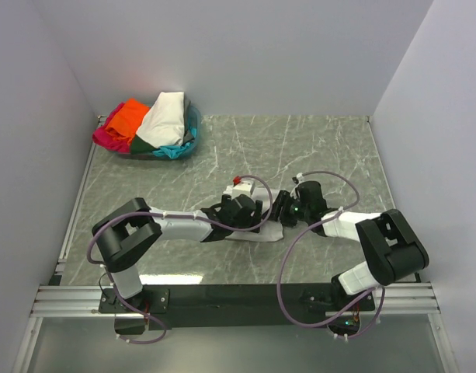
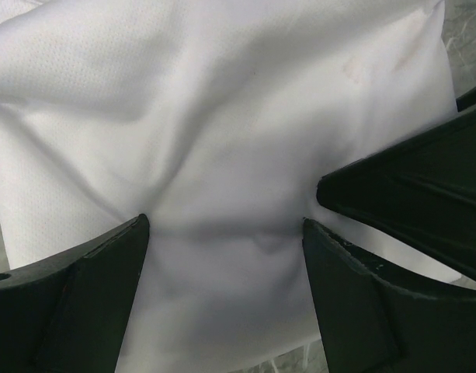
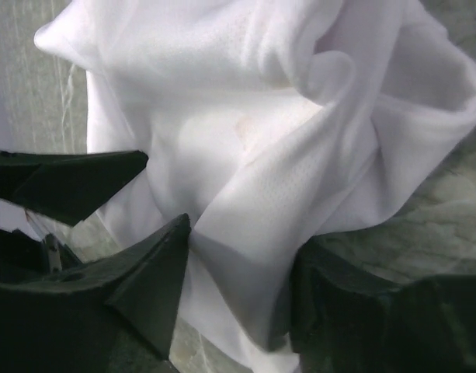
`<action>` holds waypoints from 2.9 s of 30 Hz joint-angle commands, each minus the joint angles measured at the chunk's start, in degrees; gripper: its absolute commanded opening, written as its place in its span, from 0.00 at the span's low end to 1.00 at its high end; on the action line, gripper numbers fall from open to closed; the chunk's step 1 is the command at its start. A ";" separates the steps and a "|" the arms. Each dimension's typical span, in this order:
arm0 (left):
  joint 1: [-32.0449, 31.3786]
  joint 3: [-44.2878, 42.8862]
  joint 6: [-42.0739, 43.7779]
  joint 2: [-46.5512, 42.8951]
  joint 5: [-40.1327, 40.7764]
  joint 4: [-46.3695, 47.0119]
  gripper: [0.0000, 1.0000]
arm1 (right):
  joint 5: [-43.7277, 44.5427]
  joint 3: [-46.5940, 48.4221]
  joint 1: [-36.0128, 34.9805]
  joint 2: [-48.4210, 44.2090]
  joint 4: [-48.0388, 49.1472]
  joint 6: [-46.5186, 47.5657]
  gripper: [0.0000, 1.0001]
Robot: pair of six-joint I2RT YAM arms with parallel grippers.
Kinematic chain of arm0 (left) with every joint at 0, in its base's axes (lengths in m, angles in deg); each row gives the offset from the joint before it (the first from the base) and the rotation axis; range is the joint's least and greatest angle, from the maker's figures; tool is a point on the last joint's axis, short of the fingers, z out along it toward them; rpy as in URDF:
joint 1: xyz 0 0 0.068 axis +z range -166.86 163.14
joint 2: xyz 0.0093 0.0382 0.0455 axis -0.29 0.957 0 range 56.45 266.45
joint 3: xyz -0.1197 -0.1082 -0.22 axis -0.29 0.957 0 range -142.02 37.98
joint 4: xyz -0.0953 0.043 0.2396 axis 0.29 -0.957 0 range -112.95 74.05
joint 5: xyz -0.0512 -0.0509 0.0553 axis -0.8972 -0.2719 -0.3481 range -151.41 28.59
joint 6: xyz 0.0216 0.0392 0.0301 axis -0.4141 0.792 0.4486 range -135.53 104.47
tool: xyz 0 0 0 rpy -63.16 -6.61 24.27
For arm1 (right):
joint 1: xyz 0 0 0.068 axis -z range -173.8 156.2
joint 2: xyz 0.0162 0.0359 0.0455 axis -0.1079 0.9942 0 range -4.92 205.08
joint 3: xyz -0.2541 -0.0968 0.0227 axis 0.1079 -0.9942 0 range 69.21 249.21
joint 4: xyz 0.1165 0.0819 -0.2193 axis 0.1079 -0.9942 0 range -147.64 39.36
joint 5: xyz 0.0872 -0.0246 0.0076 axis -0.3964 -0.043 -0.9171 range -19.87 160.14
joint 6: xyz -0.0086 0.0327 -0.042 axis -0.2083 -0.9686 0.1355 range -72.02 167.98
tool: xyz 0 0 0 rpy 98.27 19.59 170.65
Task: Fold and stack the t-shirts
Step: Neatly place the folded tshirt to the corner
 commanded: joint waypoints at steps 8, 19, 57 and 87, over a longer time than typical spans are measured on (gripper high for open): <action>-0.69 -2.11 0.68 -1.99 -3.01 -2.77 0.90 | 8.70 4.57 -2.38 5.84 -9.47 3.56 0.03; 2.03 3.33 1.92 -24.93 -2.30 -7.96 0.96 | 21.44 25.93 -0.89 3.63 -32.93 18.03 0.00; 10.29 13.89 -0.72 -51.32 -3.88 -24.22 0.98 | 53.18 78.85 26.53 40.29 -49.04 59.98 0.00; 10.56 12.57 -0.90 -54.74 -0.01 -27.56 0.99 | 56.44 64.64 22.85 19.49 -38.04 46.29 0.74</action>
